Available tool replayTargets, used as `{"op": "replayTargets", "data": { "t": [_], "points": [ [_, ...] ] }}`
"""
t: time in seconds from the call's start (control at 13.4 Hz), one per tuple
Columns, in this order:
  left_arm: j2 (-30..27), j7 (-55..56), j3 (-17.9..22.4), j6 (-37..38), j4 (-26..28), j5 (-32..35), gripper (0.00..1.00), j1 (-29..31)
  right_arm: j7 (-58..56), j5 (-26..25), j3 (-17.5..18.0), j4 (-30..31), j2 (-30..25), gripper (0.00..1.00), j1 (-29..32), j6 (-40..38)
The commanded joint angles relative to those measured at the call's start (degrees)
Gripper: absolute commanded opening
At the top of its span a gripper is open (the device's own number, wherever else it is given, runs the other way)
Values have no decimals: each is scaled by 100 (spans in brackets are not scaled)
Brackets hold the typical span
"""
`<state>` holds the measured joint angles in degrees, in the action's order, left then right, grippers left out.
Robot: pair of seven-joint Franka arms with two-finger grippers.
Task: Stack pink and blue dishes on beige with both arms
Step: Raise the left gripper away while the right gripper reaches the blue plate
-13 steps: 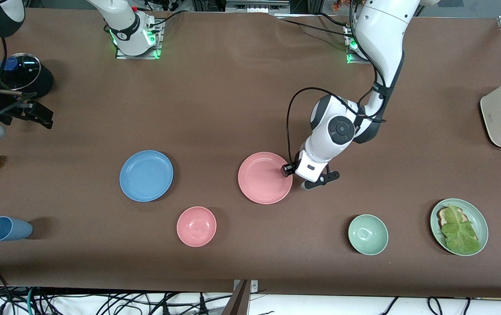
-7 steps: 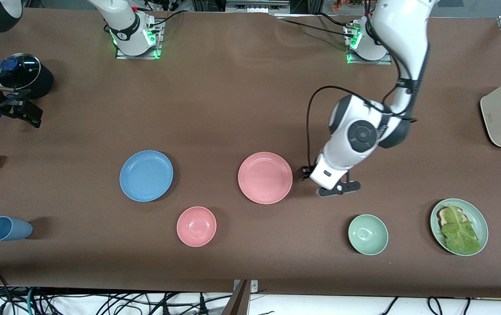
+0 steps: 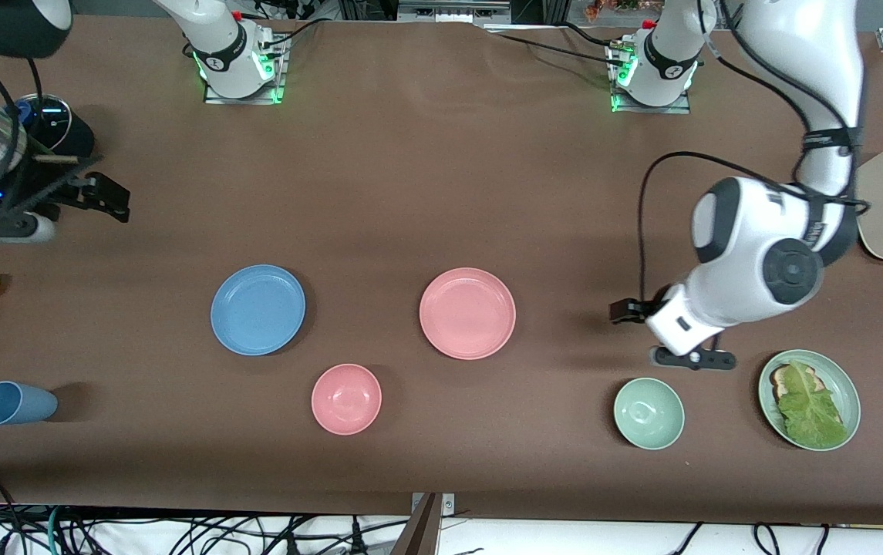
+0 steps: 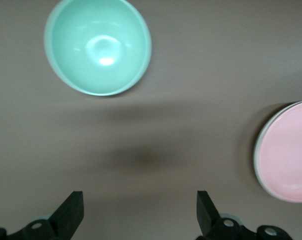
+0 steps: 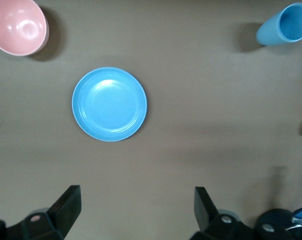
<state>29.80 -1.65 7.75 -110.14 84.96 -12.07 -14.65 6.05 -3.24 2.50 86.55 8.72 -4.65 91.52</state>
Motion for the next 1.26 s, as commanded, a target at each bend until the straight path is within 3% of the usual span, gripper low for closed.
{"op": "replayTargets", "data": {
  "t": [0.0, 0.3, 0.52, 0.74, 0.89, 1.19],
  "points": [
    [-316, -879, -55, 440, -6, 204, 100, 549, -60, 69, 14, -112, 112, 100, -10, -99],
    [-773, -1539, -55, 809, -6, 371, 100, 1174, -691, 218, -48, 202, 200, 100, 105, 67],
    [-1169, -1602, -63, 977, -6, 888, 100, 1096, -947, 298, -74, 257, 831, 99, 272, 391],
    [-1573, -1584, -64, 1091, -23, 934, 100, 1175, -947, 298, -74, 362, 1323, 96, 272, 980],
    [-1793, -1663, -63, 1118, -50, 873, 100, 1349, -947, 289, -74, 729, 1527, 96, 263, 1821],
    [-1979, -1637, -108, 1443, -216, 1074, 100, 1324, -939, 289, -65, 2257, 1589, 96, 254, 4132]
  ]
}}
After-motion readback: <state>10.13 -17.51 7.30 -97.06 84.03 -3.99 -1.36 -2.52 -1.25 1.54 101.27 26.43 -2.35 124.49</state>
